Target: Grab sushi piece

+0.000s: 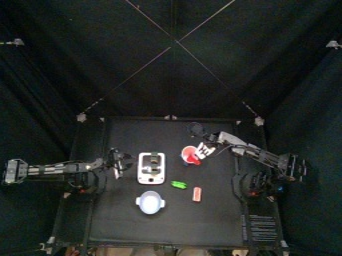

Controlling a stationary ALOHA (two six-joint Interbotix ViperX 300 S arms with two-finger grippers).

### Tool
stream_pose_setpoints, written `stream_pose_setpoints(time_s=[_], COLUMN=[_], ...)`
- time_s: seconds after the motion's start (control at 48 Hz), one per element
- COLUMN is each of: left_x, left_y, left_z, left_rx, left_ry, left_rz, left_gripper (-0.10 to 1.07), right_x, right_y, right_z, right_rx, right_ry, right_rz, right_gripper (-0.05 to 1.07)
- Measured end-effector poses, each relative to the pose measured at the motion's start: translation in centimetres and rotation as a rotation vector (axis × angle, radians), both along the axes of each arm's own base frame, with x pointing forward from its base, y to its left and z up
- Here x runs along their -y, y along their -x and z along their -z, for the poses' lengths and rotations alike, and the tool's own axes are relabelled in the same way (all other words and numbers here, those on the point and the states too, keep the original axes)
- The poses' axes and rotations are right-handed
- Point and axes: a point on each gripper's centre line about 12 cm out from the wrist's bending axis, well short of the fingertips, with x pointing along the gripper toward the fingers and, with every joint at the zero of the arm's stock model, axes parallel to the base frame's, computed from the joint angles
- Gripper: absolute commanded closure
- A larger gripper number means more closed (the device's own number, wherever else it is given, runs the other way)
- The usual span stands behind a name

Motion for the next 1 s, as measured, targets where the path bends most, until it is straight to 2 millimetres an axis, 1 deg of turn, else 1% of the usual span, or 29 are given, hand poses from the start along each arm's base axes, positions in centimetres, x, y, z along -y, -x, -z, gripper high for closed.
stream_pose_setpoints(time_s=[0.104,0.25,0.333,0.479,0.562,0.688,0.771,0.896,1.0], left_x=[0.0,0.0,0.0,-0.1,-0.2,-0.2,-0.3,-0.5,-0.7], left_y=[0.1,0.1,0.0,-0.2,-0.4,-0.8,-1.2,-1.7,-2.4], left_z=[0.2,0.3,0.4,0.8,1.1,1.5,1.0,-0.1,-0.9], left_rx=[-0.006,-0.008,-0.016,-0.036,-0.054,-0.081,-0.081,-0.07,-0.055], left_ry=[0.0,-0.003,-0.006,-0.008,-0.016,-0.039,-0.078,-0.153,-0.158], left_rz=[-0.001,0.002,0.002,-0.003,0.0,0.011,0.025,0.036,0.032], left_gripper=[0.23,0.23,0.23,0.23,0.23,0.23,0.23,0.23,0.23], right_x=[-0.4,-1.9,-3.0,-4.2,-4.8,-5.4,-5.7,-6.1,-6.5], right_y=[0.3,0.8,1.0,1.5,2.1,3.3,3.9,4.7,5.0], right_z=[-0.2,0.0,0.7,2.6,3.0,3.0,3.0,3.7,4.3], right_rx=[0.074,0.244,0.329,0.488,0.589,0.736,0.806,0.88,0.916], right_ry=[0.034,0.101,0.132,0.208,0.263,0.361,0.415,0.478,0.511], right_rz=[-0.006,-0.041,-0.071,-0.115,-0.139,-0.178,-0.202,-0.244,-0.282], right_gripper=[0.36,0.36,0.36,0.36,0.36,0.36,0.36,0.36,0.36])
